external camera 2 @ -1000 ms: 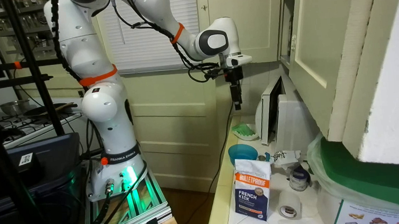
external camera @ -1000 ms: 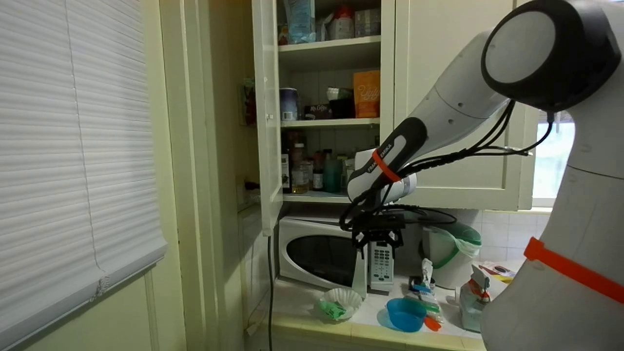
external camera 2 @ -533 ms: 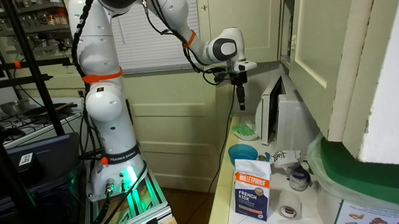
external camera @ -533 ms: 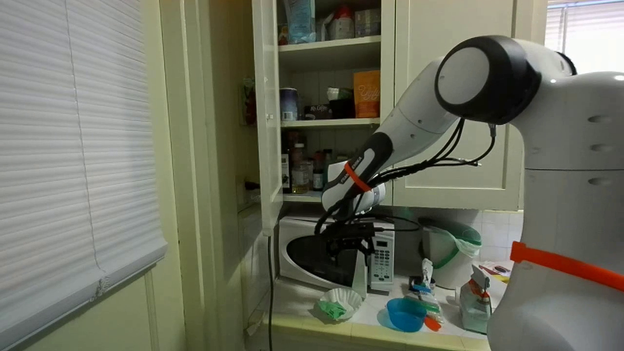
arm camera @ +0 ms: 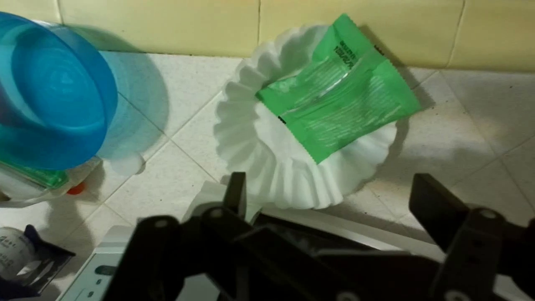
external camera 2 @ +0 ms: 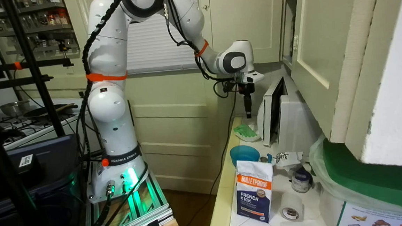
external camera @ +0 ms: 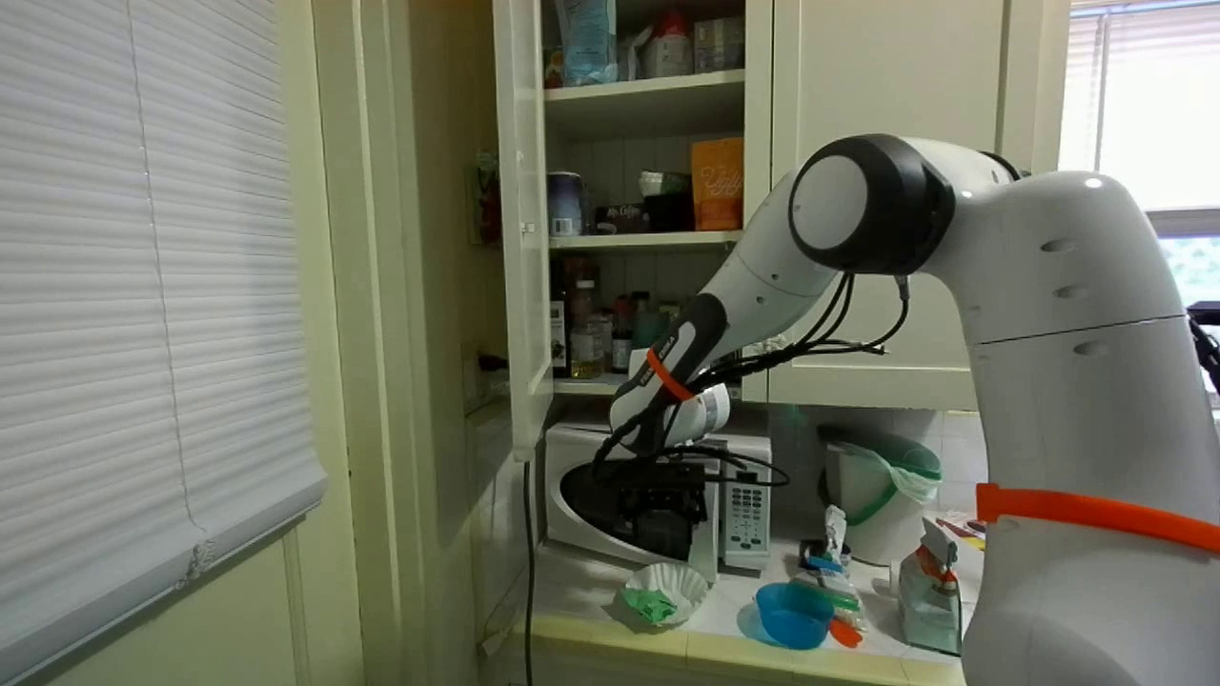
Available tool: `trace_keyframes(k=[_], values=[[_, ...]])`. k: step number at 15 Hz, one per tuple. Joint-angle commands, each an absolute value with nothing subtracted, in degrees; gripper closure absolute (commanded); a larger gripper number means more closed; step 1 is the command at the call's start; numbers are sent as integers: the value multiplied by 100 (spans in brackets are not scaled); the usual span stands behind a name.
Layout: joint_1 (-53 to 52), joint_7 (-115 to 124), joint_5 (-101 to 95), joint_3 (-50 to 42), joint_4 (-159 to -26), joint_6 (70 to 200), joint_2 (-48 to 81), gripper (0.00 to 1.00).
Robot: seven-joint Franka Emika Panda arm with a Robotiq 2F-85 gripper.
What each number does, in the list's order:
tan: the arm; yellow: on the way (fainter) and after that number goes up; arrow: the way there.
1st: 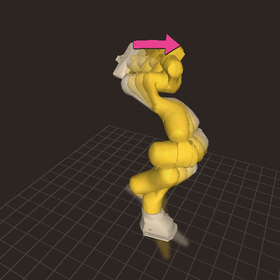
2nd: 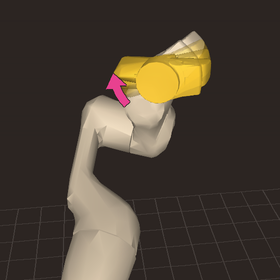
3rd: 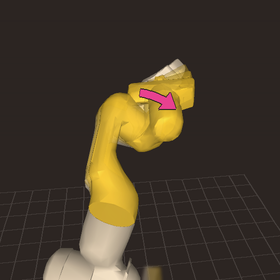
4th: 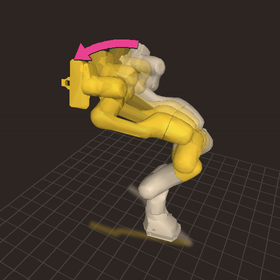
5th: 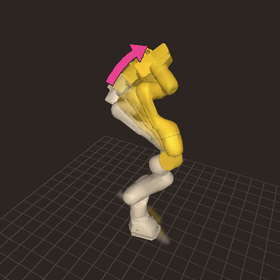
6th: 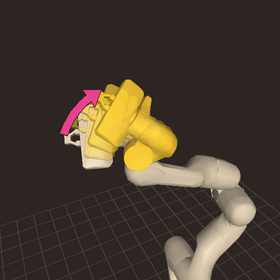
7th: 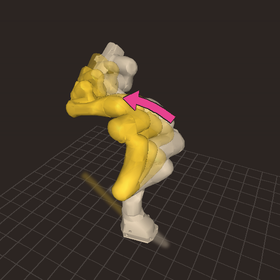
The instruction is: Move the white and blue packet to the right then put the white bowl inside the blue bowl.
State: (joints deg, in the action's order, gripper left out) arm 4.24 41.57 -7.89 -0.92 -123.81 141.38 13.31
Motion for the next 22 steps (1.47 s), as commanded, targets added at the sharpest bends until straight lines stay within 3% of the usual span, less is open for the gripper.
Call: trace_keyframes(k=[1,15,17,18,20,22], values=[[202,4123,-380,-274,-11942,14198,1933,0],[-121,4096,267,-413,-10771,14124,3338,1],[-168,4126,302,-442,-10664,14017,3436,7],[-194,4142,293,-465,-10616,13981,3481,26],[-236,4167,269,-509,-10545,13914,3553,34],[-264,4201,254,-555,-10492,13881,3592,49]])
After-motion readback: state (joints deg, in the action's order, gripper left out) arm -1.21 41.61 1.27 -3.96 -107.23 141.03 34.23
